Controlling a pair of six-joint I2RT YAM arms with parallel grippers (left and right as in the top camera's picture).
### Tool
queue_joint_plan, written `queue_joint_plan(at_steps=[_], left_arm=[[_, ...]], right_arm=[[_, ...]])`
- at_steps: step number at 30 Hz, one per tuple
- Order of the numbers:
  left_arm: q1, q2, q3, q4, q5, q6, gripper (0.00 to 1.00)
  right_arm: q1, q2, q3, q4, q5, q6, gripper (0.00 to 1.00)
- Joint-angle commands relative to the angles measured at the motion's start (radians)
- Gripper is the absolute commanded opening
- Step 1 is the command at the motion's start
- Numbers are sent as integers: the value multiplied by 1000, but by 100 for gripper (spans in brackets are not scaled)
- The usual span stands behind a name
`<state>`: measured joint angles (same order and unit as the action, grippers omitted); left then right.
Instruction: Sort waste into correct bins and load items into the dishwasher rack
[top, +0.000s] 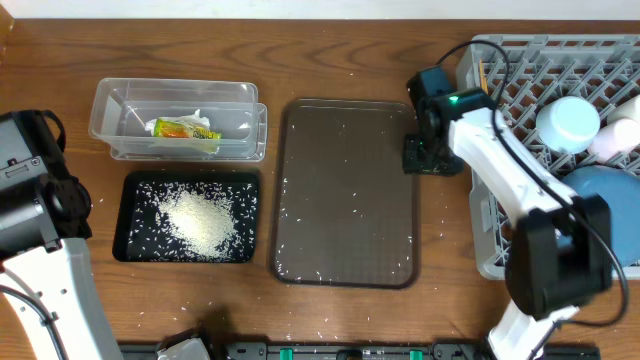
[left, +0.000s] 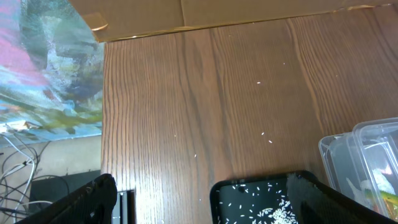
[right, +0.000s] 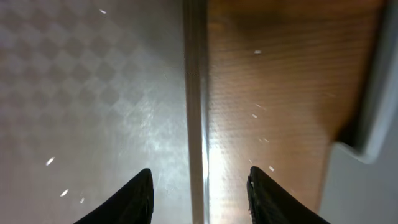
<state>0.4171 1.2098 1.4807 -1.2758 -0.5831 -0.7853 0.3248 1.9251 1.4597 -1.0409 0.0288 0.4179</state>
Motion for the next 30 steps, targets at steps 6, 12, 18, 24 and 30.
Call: queue_joint_plan(at_steps=[6,12,18,24,30], left_arm=[[5,-1,2,-3,-19,3,90],[5,-1,2,-3,-19,3,90],[5,-1,2,-3,-19,3,90],[5,-1,2,-3,-19,3,91],[5,-1,2,-3,-19,3,90]], right_arm=[[9,108,11,61,-15,19,41],[10,137,10,93,-14,20,30],[9,139,10,117,25,20,26],[9,139,-8,141,27,20,26],[9,139,-64,184,26,20,27]])
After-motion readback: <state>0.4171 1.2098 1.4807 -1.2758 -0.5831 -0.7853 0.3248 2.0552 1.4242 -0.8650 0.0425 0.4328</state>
